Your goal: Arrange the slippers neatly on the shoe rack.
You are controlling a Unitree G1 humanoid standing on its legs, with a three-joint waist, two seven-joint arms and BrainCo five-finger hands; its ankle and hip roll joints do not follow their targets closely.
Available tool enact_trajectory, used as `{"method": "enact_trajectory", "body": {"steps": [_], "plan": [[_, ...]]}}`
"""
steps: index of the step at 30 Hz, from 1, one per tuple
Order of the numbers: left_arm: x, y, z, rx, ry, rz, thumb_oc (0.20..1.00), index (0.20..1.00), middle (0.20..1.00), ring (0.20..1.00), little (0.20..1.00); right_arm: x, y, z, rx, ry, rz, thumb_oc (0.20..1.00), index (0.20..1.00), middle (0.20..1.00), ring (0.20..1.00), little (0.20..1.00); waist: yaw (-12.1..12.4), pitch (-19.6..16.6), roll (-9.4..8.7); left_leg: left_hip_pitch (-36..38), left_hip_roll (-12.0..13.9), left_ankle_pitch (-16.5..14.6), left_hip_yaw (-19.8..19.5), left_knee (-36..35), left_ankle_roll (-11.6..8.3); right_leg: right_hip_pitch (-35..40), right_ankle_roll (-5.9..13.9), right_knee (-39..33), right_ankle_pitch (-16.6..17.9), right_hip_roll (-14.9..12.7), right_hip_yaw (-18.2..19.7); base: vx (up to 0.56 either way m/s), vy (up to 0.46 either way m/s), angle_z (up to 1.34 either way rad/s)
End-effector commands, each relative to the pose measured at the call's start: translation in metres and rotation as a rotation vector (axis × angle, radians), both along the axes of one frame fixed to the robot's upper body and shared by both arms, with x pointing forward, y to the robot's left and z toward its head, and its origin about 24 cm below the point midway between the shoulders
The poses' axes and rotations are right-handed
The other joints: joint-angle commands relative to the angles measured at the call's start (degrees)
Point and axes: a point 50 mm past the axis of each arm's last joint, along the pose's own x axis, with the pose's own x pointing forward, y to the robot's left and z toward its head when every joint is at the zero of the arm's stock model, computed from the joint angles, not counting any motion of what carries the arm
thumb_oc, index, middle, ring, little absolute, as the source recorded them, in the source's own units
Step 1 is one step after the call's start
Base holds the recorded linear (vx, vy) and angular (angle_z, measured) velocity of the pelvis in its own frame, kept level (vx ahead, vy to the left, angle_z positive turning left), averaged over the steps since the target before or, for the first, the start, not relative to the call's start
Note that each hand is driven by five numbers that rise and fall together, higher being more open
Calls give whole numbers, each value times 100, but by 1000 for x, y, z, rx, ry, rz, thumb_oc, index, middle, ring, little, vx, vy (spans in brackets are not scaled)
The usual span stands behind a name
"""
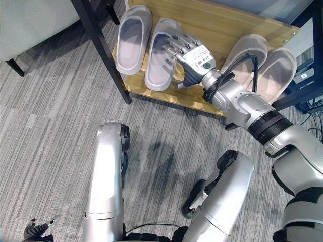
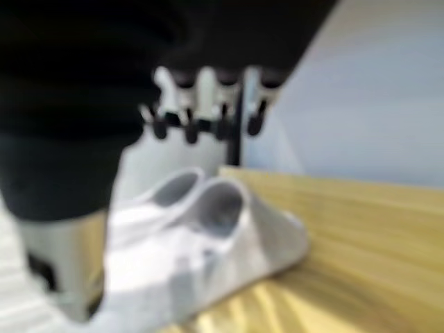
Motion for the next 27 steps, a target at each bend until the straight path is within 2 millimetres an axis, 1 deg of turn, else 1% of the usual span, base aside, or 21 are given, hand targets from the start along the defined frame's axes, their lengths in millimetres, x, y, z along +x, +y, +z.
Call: {"method": "enact_trajectory", "body": {"steps": [1, 3, 5, 7, 8, 16, 18, 22, 23, 27], "plan": [[-9, 0, 1, 24, 10, -33, 1000, 1000, 1000, 1000, 1000, -10, 3, 37, -9, -114, 30, 1000, 1000, 1000, 1000, 1000, 299, 121, 36, 913, 342, -1190, -170, -712, 51, 157, -438, -888, 529, 248, 1238, 0, 0, 0], [-7, 0, 2, 24, 6, -38, 1000, 1000, 1000, 1000, 1000, -9, 2, 35, -9, -108, 27, 1000, 1000, 1000, 1000, 1000, 297, 121, 24, 913, 344, -1196, -163, -706, 48, 157, -437, -881, 527, 248, 1251, 0, 0, 0], [-6, -2, 0, 24, 10, -50, 1000, 1000, 1000, 1000, 1000, -7, 1, 28, 0, -80, 23, 1000, 1000, 1000, 1000, 1000, 282, 121, 1, 913, 357, -1200, -149, -702, 41, 157, -426, -885, 547, 244, 1258, 0, 0, 0], [-5, -2, 1, 25, 9, -52, 1000, 1000, 1000, 1000, 1000, -6, 1, 27, 5, -77, 17, 1000, 1000, 1000, 1000, 1000, 286, 121, 0, 913, 357, -1203, -155, -696, 43, 157, -424, -889, 550, 243, 1256, 0, 0, 0], [-6, -4, -1, 21, 10, -54, 1000, 1000, 1000, 1000, 1000, -3, 0, 24, 33, -51, 9, 1000, 1000, 1000, 1000, 1000, 295, 121, 1, 913, 358, -1214, -157, -688, 42, 157, -419, -903, 564, 245, 1251, 0, 0, 0], [-6, -5, -1, 19, 3, -53, 1000, 1000, 1000, 1000, 1000, 6, -5, 18, 78, -31, -37, 1000, 1000, 1000, 1000, 1000, 319, 121, 10, 913, 352, -1209, -141, -694, 36, 157, -417, -918, 591, 283, 1260, 0, 0, 0], [-4, -4, 0, 27, 5, -64, 1000, 1000, 1000, 1000, 1000, 11, -5, 15, 120, -26, -53, 1000, 1000, 1000, 1000, 1000, 344, 121, 26, 913, 340, -1215, -126, -694, 48, 157, -423, -921, 619, 292, 1269, 0, 0, 0], [-2, -4, 1, 32, 6, -75, 1000, 1000, 1000, 1000, 1000, 14, -1, 14, 169, -18, -47, 1000, 1000, 1000, 1000, 1000, 355, 121, 45, 913, 338, -1211, -108, -682, 49, 157, -428, -933, 632, 307, 1270, 0, 0, 0], [-1, -3, 2, 40, 8, -80, 1000, 1000, 1000, 1000, 1000, 16, 3, 15, 196, -20, -47, 1000, 1000, 1000, 1000, 1000, 378, 121, 59, 913, 326, -1219, -101, -670, 51, 157, -439, -935, 627, 319, 1274, 0, 0, 0], [-2, -2, 2, 47, 15, -90, 1000, 1000, 1000, 1000, 1000, 20, 4, 14, 250, -11, -58, 1000, 1000, 1000, 1000, 1000, 399, 121, 81, 913, 317, -1219, -100, -668, 52, 157, -450, -928, 651, 328, 1287, 0, 0, 0]]}}
